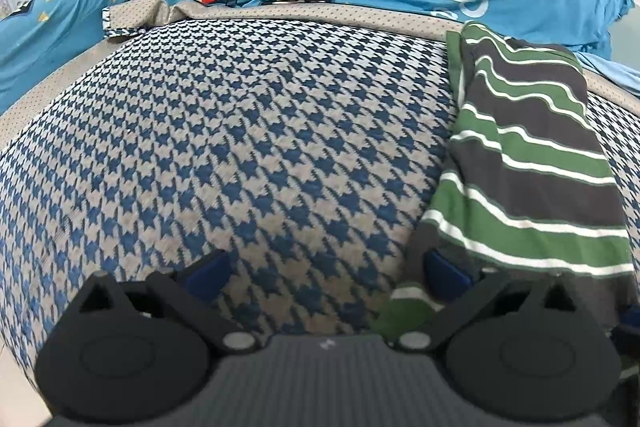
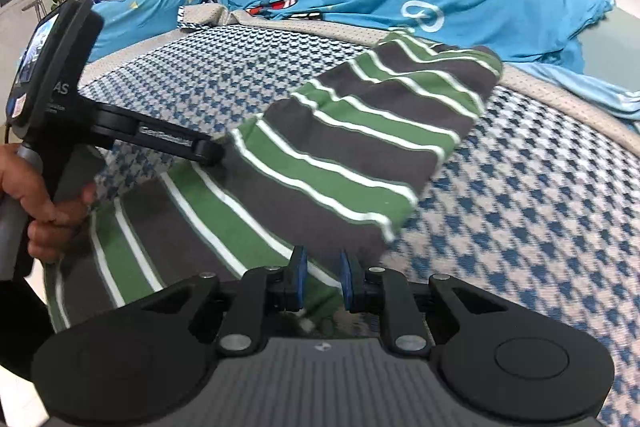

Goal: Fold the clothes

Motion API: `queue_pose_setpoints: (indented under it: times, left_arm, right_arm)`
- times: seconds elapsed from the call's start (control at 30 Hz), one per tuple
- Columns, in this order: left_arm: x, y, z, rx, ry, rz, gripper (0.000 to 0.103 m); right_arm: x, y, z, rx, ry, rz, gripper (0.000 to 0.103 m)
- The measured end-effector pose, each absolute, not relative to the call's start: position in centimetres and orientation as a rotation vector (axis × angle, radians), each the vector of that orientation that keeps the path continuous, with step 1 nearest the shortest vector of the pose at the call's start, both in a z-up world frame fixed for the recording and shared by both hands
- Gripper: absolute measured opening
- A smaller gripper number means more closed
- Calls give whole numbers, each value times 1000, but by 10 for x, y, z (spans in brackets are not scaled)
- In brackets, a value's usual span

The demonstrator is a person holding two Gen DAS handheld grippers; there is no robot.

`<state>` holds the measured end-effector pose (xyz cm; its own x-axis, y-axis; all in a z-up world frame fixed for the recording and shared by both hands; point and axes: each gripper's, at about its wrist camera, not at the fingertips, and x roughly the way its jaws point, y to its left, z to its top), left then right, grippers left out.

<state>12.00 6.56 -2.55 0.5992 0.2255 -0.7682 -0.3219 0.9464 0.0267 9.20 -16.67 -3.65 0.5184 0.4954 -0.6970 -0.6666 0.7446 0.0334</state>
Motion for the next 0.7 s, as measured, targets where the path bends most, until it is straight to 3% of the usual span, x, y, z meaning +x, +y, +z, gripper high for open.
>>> queue_pose_setpoints:
  times: [0.17, 0.7]
  left_arm:
    - [114, 71, -26, -134, 878, 342, 103]
    - [96, 47, 4, -85, 783, 276, 103]
  right_arm:
    - [96, -179, -37, -267, 771, 608, 26]
    - [86, -189, -16, -145, 721, 694, 26]
